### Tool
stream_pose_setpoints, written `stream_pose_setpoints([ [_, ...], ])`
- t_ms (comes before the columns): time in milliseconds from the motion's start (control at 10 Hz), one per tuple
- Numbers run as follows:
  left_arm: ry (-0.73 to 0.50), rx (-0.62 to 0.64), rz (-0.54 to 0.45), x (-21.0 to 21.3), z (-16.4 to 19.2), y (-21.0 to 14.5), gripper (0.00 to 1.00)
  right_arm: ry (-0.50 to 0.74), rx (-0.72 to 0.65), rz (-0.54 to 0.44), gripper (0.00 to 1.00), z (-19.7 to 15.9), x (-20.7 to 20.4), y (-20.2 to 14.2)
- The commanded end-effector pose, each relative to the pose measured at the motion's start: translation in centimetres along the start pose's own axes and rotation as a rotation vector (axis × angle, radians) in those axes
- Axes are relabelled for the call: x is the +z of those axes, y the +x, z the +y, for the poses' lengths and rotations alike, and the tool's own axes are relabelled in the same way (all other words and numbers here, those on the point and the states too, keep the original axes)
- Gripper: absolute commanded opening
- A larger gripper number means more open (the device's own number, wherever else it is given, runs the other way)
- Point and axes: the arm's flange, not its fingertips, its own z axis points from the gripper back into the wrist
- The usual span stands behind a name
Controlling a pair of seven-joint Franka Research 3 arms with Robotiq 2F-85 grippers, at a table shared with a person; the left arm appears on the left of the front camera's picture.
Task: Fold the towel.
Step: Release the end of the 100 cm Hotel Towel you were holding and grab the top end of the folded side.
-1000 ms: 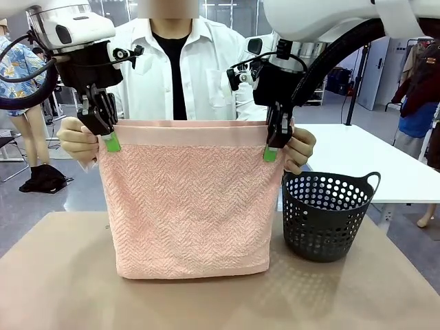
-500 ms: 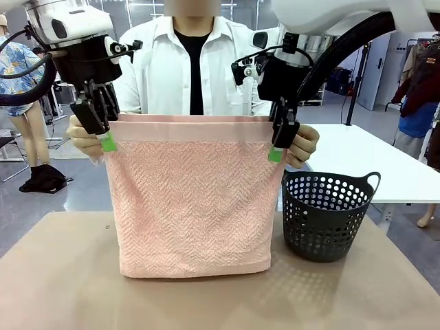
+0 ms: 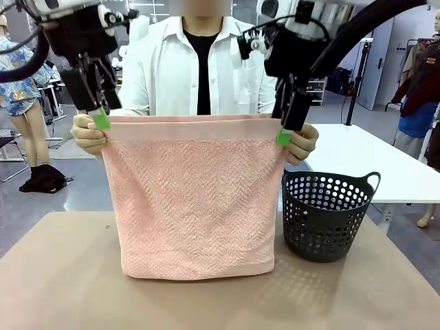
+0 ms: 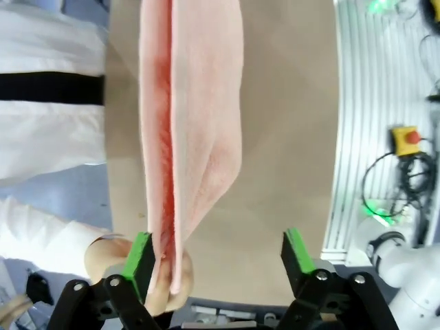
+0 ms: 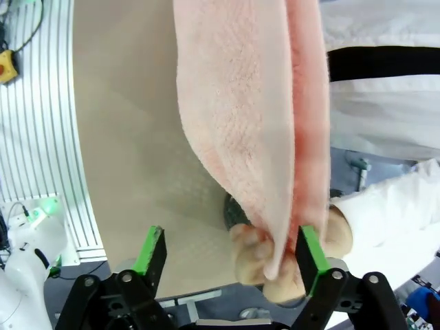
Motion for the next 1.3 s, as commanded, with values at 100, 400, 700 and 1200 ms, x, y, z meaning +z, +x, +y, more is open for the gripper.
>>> stream_pose_setpoints([
  [100,0.068,0.005,0.020,1.7,-0.1,0.9,1.00,-0.068,-0.024,-0.008,1.00,-0.4,1.7,0.7],
  [400,0.069,0.004,0.047,1.4,0.6,0.9,1.00,-0.064,0.003,-0.023,1.00,-1.4,1.7,1.2],
  [700,0.069,-0.018,0.066,0.4,1.2,0.8,1.00,-0.070,-0.002,-0.011,1.00,-2.9,1.0,1.2],
  [1200,0.012,0.024,0.075,-2.9,2.7,-0.7,0.80,-0.009,-0.032,0.011,1.00,-4.3,-1.4,0.7],
])
